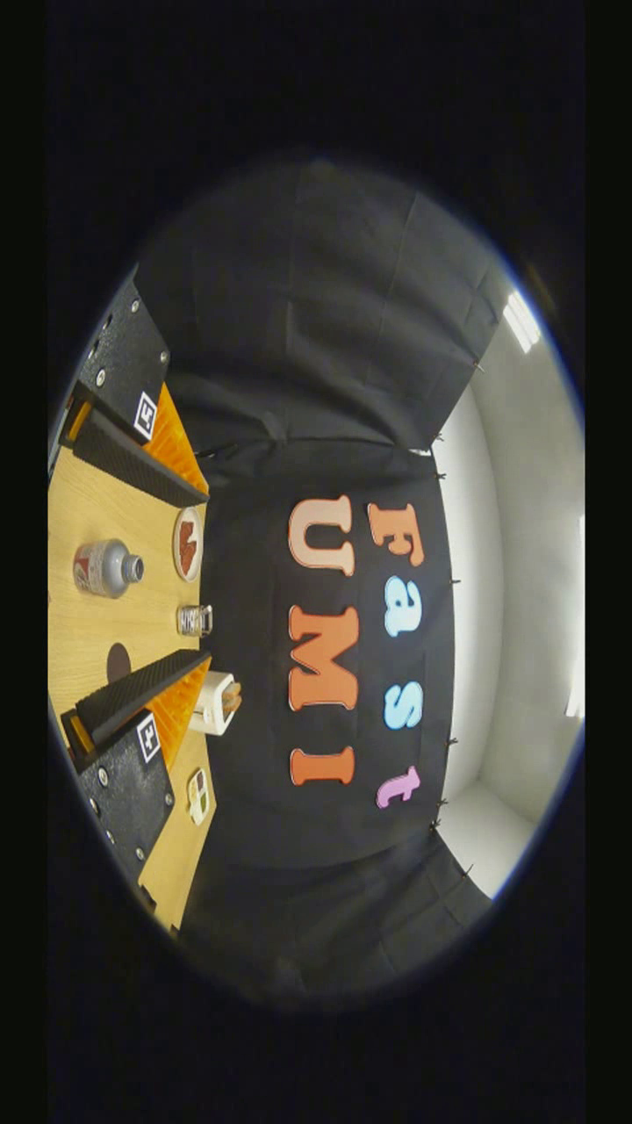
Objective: Take the bottle from table, then pour the juice into the cup, finally place the bottle on the coaster
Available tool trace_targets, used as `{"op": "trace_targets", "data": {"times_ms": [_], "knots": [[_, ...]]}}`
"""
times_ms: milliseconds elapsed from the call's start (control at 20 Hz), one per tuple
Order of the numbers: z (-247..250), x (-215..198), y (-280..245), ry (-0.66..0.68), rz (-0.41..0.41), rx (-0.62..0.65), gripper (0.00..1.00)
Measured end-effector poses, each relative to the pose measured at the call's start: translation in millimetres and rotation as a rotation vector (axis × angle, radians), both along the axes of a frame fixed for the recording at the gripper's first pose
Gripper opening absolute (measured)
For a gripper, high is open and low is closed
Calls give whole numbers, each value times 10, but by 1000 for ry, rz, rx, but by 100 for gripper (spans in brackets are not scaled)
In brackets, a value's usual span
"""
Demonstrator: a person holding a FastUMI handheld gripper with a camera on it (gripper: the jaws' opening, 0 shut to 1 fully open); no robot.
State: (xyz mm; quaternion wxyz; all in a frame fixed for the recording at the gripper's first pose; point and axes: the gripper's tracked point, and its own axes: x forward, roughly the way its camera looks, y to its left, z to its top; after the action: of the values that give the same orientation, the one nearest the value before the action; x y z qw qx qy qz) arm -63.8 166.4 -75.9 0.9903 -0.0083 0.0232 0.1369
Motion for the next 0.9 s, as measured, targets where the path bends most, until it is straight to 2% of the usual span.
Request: {"op": "trace_targets", "data": {"times_ms": [500,650,900], "knots": [[-1149,101,-85,110,-62,-30,97],[-1402,125,-2,141,-47,-18,97],[-1827,185,78,209,-43,-79,97]]}}
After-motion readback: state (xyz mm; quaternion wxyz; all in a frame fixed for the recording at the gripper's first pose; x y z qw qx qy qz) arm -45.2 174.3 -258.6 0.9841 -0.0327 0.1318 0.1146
